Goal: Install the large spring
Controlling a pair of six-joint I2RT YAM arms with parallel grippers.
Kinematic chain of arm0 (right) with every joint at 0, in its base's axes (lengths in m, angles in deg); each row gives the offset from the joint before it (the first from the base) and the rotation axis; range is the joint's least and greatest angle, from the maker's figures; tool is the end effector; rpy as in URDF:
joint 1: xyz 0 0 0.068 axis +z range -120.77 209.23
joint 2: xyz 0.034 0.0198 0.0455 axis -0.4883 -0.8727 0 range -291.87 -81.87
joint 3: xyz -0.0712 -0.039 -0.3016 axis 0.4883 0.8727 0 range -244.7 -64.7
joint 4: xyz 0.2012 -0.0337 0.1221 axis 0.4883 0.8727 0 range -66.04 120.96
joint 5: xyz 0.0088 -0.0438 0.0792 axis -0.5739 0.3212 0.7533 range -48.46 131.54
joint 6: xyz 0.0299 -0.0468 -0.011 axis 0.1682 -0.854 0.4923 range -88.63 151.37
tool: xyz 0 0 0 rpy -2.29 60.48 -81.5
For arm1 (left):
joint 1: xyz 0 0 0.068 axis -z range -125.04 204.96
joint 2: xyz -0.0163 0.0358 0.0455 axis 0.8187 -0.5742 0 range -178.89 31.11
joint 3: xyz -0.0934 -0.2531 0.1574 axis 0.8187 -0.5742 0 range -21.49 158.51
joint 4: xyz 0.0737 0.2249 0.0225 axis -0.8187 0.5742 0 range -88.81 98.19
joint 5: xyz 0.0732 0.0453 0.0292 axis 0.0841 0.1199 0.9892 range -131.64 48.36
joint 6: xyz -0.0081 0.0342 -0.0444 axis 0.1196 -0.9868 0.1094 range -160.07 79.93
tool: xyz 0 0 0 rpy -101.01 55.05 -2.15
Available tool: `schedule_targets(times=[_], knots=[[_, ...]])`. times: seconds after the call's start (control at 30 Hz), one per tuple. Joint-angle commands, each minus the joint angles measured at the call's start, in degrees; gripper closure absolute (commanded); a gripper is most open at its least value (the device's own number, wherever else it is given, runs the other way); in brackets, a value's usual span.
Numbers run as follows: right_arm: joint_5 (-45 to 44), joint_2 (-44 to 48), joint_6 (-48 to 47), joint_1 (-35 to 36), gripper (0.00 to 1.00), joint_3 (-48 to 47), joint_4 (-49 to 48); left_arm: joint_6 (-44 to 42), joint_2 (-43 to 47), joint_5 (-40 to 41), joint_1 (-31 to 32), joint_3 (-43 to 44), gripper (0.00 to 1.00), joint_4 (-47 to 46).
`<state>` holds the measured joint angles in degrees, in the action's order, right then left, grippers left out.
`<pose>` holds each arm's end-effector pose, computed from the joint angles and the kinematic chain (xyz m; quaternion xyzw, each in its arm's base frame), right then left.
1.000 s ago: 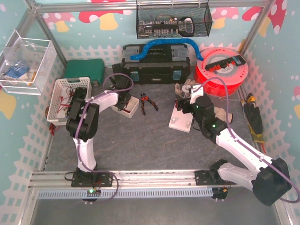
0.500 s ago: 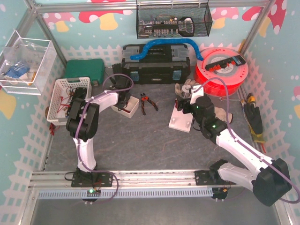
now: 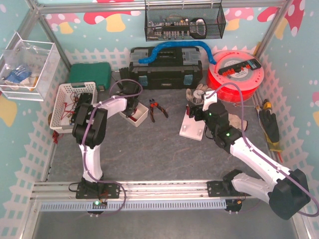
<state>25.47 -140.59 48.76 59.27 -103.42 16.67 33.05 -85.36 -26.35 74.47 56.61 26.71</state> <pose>0.1768 0.0896 0.3306 0.0016 0.7783 0.1487 0.6100 0.3941 -0.1287 0.1963 -0.4622 0.8482 -0.0724 0.2484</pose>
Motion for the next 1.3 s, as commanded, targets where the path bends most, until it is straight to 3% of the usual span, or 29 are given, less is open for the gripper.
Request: schedule_targets(times=[0.0, 0.17, 0.4, 0.6, 0.83, 1.13, 1.27], knots=[[-0.84, 0.81, -0.34, 0.00, 0.04, 0.53, -1.18, 1.05, -0.98, 0.96, -0.38, -0.59, 0.73, 3.07], [-0.67, 0.04, -0.34, -0.06, 0.04, 0.29, -1.17, -0.14, 1.69, 1.38, -0.52, 1.46, 0.84, 3.05], [1.22, -0.83, -0.38, 0.01, 0.04, -0.57, -0.65, -3.19, 7.70, 1.94, -0.03, 3.08, 0.89, 1.73], [5.71, -2.18, 0.59, -0.03, 0.04, -1.62, -0.31, -12.92, 16.24, 4.11, 2.04, -1.08, 0.91, -6.50], [11.98, -3.97, 4.52, -0.03, 0.05, -4.86, 2.30, -39.43, 28.05, -0.29, 7.86, -14.96, 0.96, -31.35], [23.28, -6.05, 8.24, -0.07, 0.09, -13.71, 11.37, -64.40, 35.38, -22.06, 13.73, -36.27, 1.00, -65.95], [29.42, -7.04, 8.29, -0.06, 0.14, -17.10, 15.08, -76.19, 35.18, -26.31, 17.68, -42.93, 1.00, -76.19]])
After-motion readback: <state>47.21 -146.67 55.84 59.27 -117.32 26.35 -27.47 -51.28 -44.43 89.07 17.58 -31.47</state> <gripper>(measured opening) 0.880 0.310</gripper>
